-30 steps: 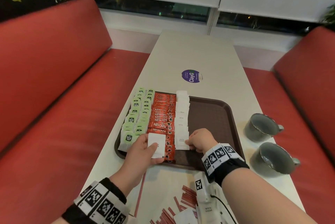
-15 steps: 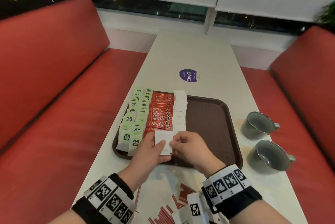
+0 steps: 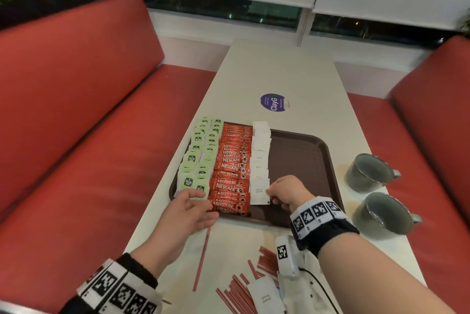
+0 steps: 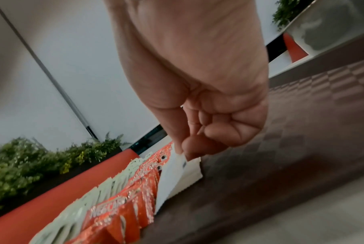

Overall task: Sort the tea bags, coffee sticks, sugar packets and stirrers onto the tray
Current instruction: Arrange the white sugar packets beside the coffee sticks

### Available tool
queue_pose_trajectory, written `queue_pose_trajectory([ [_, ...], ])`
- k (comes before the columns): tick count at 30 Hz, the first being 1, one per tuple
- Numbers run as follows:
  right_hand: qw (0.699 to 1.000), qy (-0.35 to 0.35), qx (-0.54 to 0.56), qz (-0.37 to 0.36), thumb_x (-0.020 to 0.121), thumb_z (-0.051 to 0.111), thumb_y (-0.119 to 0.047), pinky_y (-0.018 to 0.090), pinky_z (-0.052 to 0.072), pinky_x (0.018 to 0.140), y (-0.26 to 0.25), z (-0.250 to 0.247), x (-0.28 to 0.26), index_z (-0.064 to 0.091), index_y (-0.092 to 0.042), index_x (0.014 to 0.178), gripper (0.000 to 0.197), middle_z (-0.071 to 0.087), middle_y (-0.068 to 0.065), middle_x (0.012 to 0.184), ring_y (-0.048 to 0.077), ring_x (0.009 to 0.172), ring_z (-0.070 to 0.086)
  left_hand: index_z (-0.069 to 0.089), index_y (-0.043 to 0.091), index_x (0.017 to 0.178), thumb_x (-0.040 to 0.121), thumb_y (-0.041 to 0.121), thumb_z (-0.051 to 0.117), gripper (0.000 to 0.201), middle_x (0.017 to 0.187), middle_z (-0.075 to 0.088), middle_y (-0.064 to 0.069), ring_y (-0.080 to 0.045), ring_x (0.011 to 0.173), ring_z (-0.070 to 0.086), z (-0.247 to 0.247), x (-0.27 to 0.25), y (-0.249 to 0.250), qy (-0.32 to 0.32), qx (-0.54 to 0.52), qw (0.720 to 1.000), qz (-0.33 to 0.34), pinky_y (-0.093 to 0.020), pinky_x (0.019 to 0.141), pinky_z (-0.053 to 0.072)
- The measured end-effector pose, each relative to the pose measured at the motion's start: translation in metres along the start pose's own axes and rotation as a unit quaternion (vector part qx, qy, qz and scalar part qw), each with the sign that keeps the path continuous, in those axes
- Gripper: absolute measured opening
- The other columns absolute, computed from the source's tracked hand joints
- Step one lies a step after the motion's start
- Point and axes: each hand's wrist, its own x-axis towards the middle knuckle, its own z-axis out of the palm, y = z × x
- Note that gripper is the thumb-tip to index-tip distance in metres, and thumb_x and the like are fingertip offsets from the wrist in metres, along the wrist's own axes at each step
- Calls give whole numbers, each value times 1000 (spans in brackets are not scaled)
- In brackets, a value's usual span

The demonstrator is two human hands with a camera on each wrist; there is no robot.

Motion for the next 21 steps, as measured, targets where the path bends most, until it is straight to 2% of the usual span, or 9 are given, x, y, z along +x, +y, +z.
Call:
queue_pose_trajectory([
  [3,996,0,-93,8,95,55,-20,28,48,70,-4,5,5,60,-7,76,23,59,2,64,17,60,53,52,10,108,90,2,58,20,107,61,-17,-25,83,71,-9,-11,-4,7,-3,1000,5,-25,66,58],
  [5,989,35,-140,-22,94,56,-21,24,47,59,-7,4,-2,60,-7,73,25,59,2,62,14,55,54,53,9,107,90,1,57,19,105,61,-17,-23,80,71,-13,-18,-5,11,3,1000,11,-24,65,58],
  [6,985,57,-157,-50,93,56,-23,23,44,55,-8,2,-10,61,-7,78,23,60,2,65,14,57,55,53,9,106,90,1,57,18,103,62,-16,-23,80,71,-15,-22,-6,13,12,1000,14,-24,66,58],
  [9,967,110,-154,-169,92,57,-29,24,40,68,-4,-8,-51,61,-13,95,17,58,-3,87,14,81,55,58,11,102,90,5,59,13,101,63,-18,-24,88,69,-20,-33,-9,17,72,997,28,-29,74,57],
  [11,958,113,-130,-232,91,59,-31,22,39,68,10,-13,-87,62,-17,97,15,59,-6,90,12,85,54,63,16,98,88,10,63,11,100,66,-12,-21,90,66,-21,-41,-12,13,165,985,43,-31,78,56],
  [14,955,98,-101,-263,87,66,-28,8,37,61,52,-15,-131,63,-22,90,7,63,-9,82,4,76,56,67,27,88,83,17,70,12,92,68,4,-12,87,64,-11,-55,-18,-30,316,945,81,-26,76,53],
  [16,960,94,-87,-249,84,70,-25,8,38,61,86,-14,-148,62,-27,86,9,63,-10,78,1,72,55,66,34,87,82,23,71,13,92,67,11,-7,90,61,3,-64,-24,-79,404,906,98,-25,78,50],
  [19,970,103,-79,-207,82,71,-22,9,40,62,133,-10,-163,60,-32,83,15,62,-11,75,2,70,56,65,35,104,83,31,68,21,99,59,20,-2,98,54,32,-78,-36,-150,506,843,99,-19,82,44],
  [21,973,106,-76,-189,81,71,-20,9,40,64,160,-7,-170,59,-33,82,18,62,-12,75,1,69,56,60,34,118,82,36,68,36,111,56,15,-4,104,51,50,-85,-45,-179,555,806,104,-19,86,41],
])
